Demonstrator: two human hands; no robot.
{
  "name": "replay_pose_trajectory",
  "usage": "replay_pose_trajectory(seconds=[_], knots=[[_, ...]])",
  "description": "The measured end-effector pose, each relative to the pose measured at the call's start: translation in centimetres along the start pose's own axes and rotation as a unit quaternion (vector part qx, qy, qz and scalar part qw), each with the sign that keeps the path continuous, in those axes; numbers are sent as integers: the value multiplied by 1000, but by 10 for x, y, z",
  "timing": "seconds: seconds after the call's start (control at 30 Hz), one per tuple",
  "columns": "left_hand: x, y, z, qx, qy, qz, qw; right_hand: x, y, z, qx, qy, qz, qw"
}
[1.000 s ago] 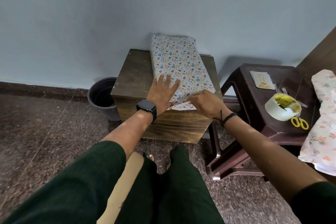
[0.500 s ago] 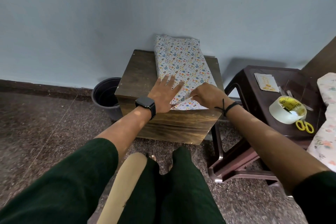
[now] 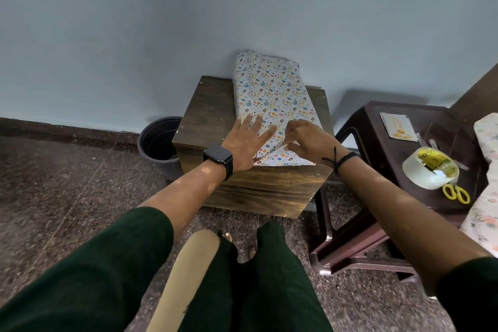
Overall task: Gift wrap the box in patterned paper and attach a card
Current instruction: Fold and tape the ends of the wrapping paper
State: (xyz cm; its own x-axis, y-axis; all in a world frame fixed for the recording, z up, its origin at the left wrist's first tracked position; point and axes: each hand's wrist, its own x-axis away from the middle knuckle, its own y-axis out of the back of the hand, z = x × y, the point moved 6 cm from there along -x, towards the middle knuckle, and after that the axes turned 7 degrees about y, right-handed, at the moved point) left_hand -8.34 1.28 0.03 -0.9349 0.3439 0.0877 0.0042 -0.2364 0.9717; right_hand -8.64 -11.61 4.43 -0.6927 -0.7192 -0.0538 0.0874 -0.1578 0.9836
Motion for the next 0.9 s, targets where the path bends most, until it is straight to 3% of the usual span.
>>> replay_pose_trajectory(seconds=[0.2, 0.37, 0.73, 0.9], knots=[[-1, 6, 0, 95, 15, -23, 995, -7, 8, -7, -21, -48, 1, 999], [-6, 4, 1, 105, 35, -34, 993, -7, 8, -9, -51, -61, -10, 997], [-2, 7, -5, 88, 41, -65, 993, 17, 7, -1, -100, -89, -132, 982], [4, 12, -3, 279, 19, -121, 952, 15, 5, -9, -139, -115, -108, 978]])
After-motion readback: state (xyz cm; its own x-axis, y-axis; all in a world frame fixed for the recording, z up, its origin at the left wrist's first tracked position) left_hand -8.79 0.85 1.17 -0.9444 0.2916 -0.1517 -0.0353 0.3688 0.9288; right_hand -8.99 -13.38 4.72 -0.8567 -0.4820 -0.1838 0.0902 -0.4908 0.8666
